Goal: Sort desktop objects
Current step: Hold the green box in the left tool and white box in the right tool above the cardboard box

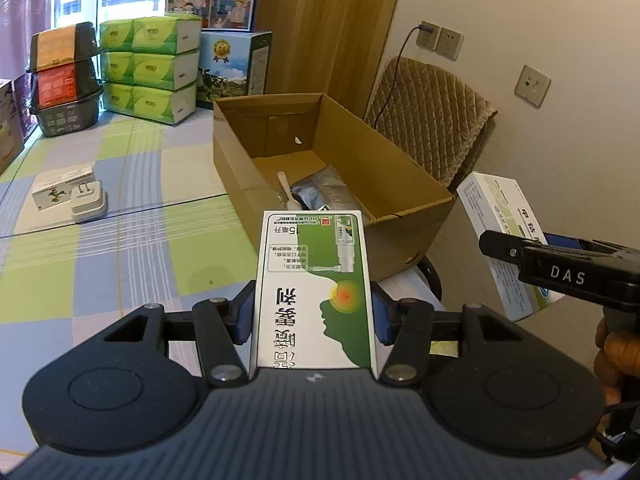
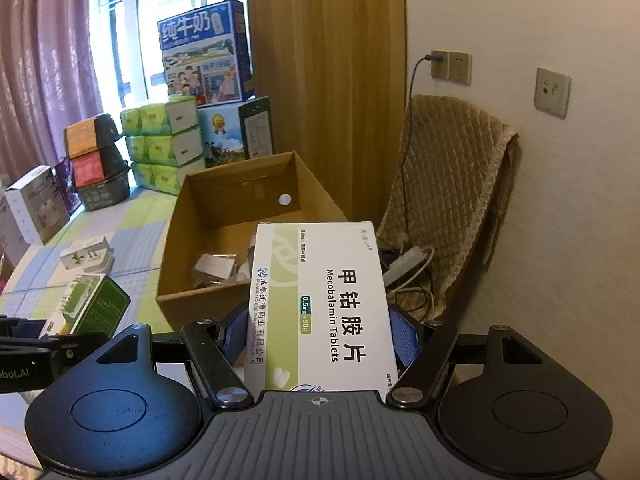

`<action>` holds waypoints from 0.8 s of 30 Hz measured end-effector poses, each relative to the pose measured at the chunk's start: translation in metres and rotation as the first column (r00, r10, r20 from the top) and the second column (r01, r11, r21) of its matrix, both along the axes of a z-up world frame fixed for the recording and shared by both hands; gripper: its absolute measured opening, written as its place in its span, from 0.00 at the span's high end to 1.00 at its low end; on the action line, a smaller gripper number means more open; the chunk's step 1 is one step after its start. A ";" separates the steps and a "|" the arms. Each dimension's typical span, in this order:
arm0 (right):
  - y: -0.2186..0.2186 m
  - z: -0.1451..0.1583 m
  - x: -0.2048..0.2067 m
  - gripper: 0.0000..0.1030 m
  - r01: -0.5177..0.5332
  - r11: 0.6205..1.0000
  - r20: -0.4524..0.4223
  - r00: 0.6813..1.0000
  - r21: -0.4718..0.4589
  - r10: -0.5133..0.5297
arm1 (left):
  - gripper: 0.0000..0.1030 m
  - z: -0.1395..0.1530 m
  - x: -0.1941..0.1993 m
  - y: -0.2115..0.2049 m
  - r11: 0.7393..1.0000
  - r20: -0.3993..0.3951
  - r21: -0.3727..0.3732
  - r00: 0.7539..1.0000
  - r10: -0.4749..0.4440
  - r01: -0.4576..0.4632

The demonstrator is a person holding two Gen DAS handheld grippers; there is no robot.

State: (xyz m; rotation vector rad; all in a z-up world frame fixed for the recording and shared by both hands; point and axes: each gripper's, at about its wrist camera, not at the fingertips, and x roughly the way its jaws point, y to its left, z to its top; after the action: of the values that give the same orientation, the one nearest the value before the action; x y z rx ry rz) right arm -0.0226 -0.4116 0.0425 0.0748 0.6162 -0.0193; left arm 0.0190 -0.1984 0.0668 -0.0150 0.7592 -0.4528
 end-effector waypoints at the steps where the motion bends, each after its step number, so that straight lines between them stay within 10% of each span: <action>1: -0.001 0.000 0.000 0.34 0.002 1.000 0.000 1.000 0.000 -0.002 | 0.51 0.000 0.001 -0.002 1.000 -0.001 0.002 1.000 -0.004 0.004; 24: -0.011 0.000 0.016 0.34 -0.006 1.000 0.008 1.000 -0.004 0.006 | 0.51 0.004 0.018 -0.026 1.000 0.005 0.006 1.000 -0.006 0.006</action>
State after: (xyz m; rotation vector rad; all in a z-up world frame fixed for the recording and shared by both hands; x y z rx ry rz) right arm -0.0067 -0.4226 0.0428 0.0691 0.6087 -0.0143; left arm 0.0371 -0.2240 0.0709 -0.0063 0.7554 -0.4566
